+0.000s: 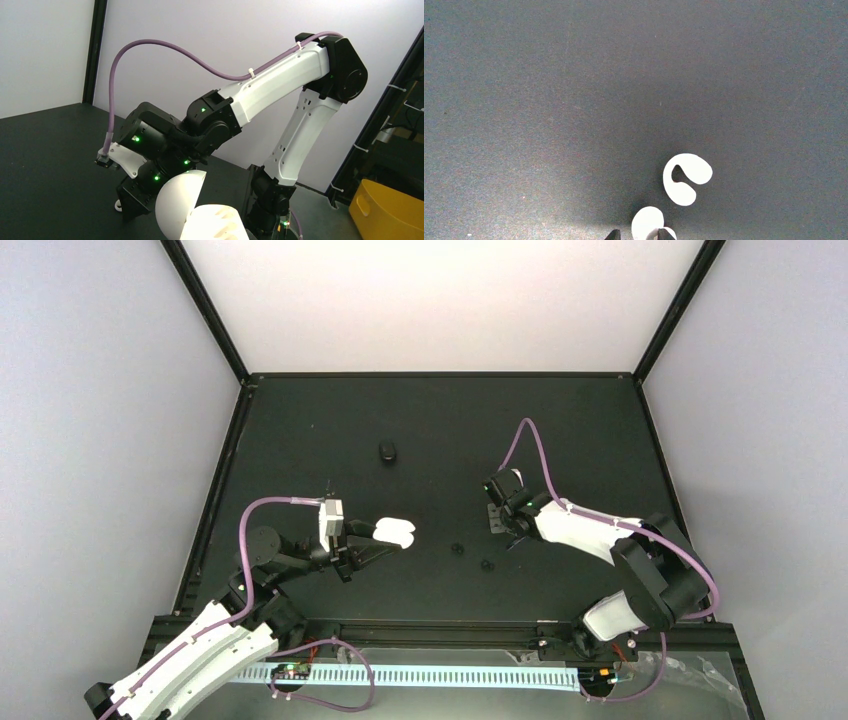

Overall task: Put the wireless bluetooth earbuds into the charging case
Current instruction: Pick up the earbud from the center of the board.

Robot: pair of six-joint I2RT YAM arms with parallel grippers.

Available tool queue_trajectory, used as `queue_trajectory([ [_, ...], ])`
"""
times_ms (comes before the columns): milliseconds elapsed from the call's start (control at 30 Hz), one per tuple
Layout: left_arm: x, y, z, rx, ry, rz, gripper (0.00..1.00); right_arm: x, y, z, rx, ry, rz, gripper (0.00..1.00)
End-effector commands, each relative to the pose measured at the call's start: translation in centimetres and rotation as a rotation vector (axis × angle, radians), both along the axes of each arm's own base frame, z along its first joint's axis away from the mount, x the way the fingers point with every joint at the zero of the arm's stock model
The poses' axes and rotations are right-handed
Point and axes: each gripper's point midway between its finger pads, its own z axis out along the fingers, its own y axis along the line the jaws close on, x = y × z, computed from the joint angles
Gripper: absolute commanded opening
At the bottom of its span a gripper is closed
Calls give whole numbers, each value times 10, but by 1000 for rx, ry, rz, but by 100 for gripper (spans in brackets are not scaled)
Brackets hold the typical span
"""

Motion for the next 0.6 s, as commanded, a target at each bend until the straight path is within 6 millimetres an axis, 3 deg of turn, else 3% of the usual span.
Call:
queue_trajectory([
  [0,0,1,2,-5,-12,6,1,1,-9,0,-32,5,-31,18],
  [567,0,1,2,-6,-10,5,2,1,-13,2,-42,-5,-54,12],
])
